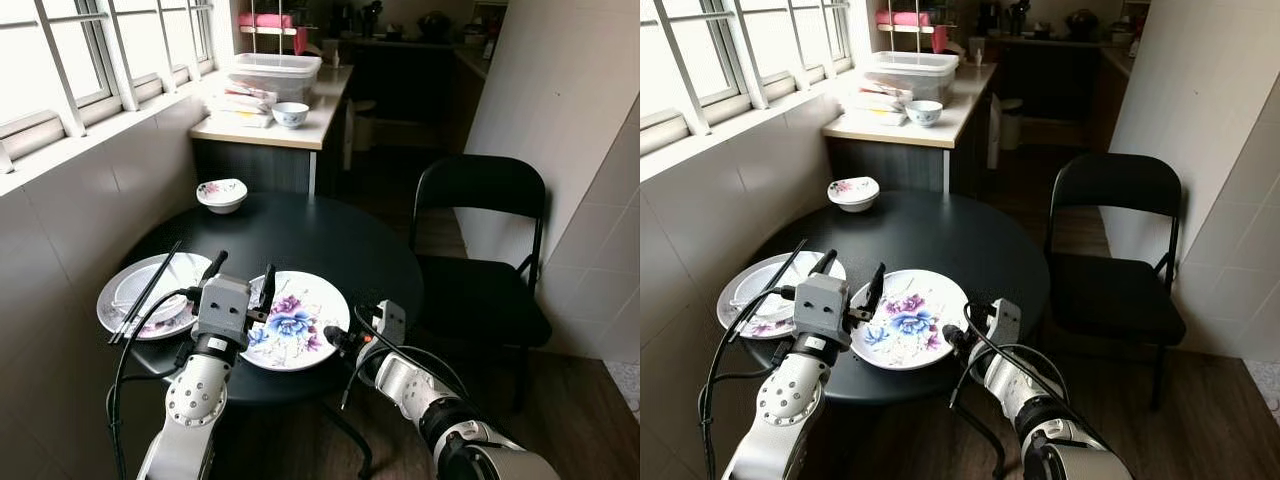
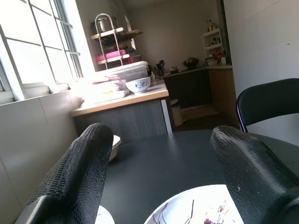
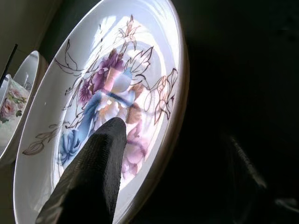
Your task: Kitchen organization
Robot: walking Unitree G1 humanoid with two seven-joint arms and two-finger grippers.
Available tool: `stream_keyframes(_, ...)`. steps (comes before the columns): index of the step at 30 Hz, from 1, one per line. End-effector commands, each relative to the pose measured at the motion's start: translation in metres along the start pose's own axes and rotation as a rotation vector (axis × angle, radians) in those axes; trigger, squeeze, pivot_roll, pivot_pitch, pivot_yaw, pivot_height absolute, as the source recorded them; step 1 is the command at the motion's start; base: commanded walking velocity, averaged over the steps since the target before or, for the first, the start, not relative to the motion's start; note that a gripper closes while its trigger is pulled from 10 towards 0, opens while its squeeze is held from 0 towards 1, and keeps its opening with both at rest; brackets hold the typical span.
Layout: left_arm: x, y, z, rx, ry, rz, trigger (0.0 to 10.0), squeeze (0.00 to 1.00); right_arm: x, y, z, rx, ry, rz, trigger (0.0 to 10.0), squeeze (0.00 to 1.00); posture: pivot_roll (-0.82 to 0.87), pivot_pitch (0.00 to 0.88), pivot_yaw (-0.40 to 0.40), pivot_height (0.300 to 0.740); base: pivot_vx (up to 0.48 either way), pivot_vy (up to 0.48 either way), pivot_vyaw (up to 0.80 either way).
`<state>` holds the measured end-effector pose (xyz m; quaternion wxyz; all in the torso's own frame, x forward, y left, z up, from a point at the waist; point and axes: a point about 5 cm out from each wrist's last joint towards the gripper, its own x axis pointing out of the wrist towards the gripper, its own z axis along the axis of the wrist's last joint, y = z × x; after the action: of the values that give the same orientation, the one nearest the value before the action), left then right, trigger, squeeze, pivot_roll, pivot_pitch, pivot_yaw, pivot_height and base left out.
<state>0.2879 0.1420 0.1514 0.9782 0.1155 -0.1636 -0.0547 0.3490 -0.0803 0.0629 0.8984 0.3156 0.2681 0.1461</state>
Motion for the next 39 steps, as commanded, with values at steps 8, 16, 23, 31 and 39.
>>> stream_keyframes(8, 0.001, -0.005, -0.004, 0.004, 0.027, -0.018, 10.0, 0.00, 0.001, -0.001, -0.006, 0.028, 0.082, -0.051, 10.0, 0.00, 0.07, 0.000, -0.032, 0.736, 0.000, 0.000, 0.00)
stream_keyframes(16, 0.001, -0.006, -0.006, 0.006, 0.037, -0.024, 10.0, 0.00, 0.000, -0.008, -0.008, 0.109, 0.088, -0.141, 0.0, 0.00, 0.07, 0.000, -0.033, 0.736, 0.000, 0.000, 0.00)
stream_keyframes(23, -0.001, -0.007, -0.008, 0.006, 0.047, -0.028, 10.0, 0.00, -0.002, -0.013, -0.004, 0.097, 0.076, -0.217, 0.0, 0.00, 0.07, 0.000, -0.032, 0.736, 0.000, 0.000, 0.00)
stream_keyframes(31, -0.001, -0.007, -0.009, 0.010, 0.053, -0.028, 10.0, 0.00, 0.000, -0.007, 0.017, 0.115, -0.041, -0.267, 0.0, 0.00, 0.07, 0.000, -0.030, 0.736, 0.000, 0.000, 0.00)
stream_keyframes(39, -0.002, -0.006, -0.010, 0.012, 0.055, -0.026, 10.0, 0.00, 0.004, 0.023, 0.044, 0.069, -0.202, -0.154, 0.0, 0.00, 0.07, 0.000, -0.029, 0.736, 0.000, 0.000, 0.00)
